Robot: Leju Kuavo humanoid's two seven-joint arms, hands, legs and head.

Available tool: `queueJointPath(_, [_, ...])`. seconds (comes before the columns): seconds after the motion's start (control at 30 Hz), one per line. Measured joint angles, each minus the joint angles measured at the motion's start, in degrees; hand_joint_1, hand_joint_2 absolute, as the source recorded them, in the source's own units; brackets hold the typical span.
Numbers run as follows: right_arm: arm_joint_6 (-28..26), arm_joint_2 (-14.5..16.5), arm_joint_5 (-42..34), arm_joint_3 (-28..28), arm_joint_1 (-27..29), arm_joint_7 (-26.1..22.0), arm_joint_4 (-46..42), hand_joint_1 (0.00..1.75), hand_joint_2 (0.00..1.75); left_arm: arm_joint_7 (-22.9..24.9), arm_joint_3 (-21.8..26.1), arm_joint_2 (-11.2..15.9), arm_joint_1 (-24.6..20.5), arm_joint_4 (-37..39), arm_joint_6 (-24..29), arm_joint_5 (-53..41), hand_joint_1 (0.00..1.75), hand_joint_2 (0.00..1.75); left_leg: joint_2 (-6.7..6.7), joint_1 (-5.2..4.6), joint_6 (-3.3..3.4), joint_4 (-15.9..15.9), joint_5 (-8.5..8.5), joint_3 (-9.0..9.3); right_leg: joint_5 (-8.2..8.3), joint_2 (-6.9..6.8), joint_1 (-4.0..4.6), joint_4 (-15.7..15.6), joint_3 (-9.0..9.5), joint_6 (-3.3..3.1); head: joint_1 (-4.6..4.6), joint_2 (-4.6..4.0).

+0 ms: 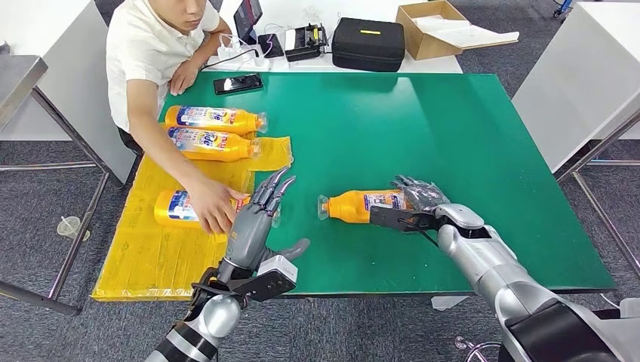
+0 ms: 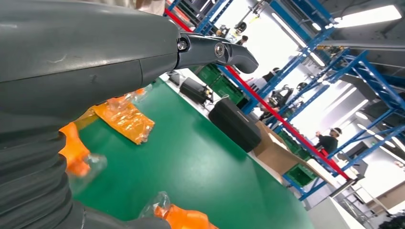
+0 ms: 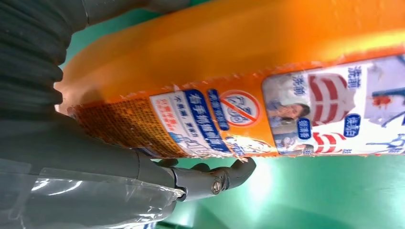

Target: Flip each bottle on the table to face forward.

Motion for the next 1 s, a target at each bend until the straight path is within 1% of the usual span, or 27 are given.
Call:
queueJointPath(0.1, [0.1, -0.5, -1.9, 0.3, -0.4, -2.2, 0.9, 1.75, 1.75, -0.5, -0.5, 0.0, -0.2, 0.1, 0.0, 0.5, 0.0, 1.75, 0.0, 0.0, 0.0, 0.0, 0.0, 0.0, 0.0, 0.0, 0.0, 0.0, 0.01, 0.0, 0.01, 0.0])
queueJointPath(0.4, [-4.7, -0.8, -6.8, 0.5, 0.8, -8.3, 1.6, 1.75, 1.75, -0.9, -1.1, 0.0, -0.5, 0.1, 0.0, 1.4, 0.0, 1.75, 0.01, 0.01, 0.0, 0.0, 0.0, 0.0, 0.0, 0.0, 0.01, 0.0, 0.0, 0.0, 0.0, 0.0])
queueJointPath(0.53, [-6.4, -0.7, -9.8, -0.5, 2.0, -10.9, 1.5, 1.75, 1.75, -0.9, -1.4, 0.0, -0.5, 0.1, 0.0, 1.6, 0.0, 1.75, 0.02, 0.01, 0.0, 0.0, 0.0, 0.0, 0.0, 0.01, 0.01, 0.0, 0.0, 0.0, 0.01, 0.0])
queueJointPath(0.9, [-7.0, -0.1, -11.4, -2.7, 3.3, -11.8, 1.3, 1.75, 1.75, -1.0, -1.9, 0.0, -0.5, 0.1, 0.0, 2.0, 0.0, 1.75, 0.02, 0.01, 0.0, 0.0, 0.0, 0.02, 0.0, 0.01, 0.01, 0.0, 0.03, 0.0, 0.01, 0.0])
queueJointPath(1.0, [-5.7, -0.2, -14.6, -3.7, 4.0, -13.2, 0.8, 1.75, 1.75, -1.7, -1.9, 0.0, -0.2, -0.2, -0.6, 4.2, 0.0, 1.75, 0.01, 0.01, 0.0, 0.0, 0.0, 0.04, 0.0, 0.01, 0.01, 0.0, 0.04, 0.0, 0.01, 0.0])
